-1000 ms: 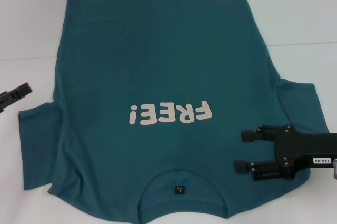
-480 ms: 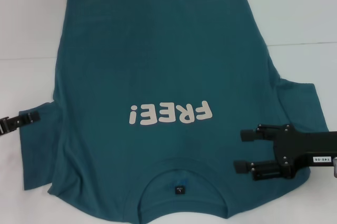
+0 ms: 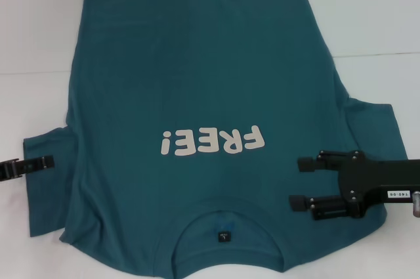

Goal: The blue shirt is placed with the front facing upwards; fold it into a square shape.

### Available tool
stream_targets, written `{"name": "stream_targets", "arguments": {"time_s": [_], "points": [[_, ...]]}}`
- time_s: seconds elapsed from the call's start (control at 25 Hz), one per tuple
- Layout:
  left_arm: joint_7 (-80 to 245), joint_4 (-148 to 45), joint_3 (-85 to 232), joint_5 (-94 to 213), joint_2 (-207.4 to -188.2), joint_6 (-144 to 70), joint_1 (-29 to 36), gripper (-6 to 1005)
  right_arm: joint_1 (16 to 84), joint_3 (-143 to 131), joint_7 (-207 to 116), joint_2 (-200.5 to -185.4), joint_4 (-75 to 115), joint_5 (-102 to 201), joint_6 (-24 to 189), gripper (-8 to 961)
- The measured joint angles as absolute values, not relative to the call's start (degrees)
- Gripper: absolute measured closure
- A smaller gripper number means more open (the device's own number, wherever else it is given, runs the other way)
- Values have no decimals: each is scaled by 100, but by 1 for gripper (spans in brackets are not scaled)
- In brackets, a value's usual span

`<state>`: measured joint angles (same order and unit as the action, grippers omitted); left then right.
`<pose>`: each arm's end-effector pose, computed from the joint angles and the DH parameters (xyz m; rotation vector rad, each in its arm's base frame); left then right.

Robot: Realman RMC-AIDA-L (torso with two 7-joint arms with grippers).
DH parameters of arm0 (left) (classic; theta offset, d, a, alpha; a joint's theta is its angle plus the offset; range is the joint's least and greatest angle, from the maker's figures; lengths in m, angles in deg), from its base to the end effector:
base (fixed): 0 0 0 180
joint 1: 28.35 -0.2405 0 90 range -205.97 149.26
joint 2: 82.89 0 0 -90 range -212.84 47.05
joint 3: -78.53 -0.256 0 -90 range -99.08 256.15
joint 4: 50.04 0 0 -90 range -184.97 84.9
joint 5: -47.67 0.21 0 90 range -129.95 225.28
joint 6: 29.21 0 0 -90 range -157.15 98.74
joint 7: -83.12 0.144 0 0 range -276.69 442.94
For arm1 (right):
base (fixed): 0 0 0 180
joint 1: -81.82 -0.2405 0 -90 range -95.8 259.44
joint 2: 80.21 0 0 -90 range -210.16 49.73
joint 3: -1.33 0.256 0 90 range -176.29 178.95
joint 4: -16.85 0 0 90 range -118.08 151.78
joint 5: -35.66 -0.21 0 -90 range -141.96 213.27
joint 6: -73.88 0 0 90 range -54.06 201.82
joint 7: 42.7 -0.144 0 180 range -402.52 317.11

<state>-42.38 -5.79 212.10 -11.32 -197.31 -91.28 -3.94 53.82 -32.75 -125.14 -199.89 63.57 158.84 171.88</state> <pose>-0.3483 0.3573 0.0537 -1.9949 -1.4898 -0.3943 0.2726 0.3107 0.0240 -2.7895 0.6298 0.6035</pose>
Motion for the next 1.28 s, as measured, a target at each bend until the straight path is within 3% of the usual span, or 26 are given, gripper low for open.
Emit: {"name": "stream_targets", "arguments": {"time_s": [1.28], "points": [[-4224,-429,21235,-694,-19945,-9013,-438,115,5293,-3277,-12453,-19991,6320,15870,17136,34]]}}
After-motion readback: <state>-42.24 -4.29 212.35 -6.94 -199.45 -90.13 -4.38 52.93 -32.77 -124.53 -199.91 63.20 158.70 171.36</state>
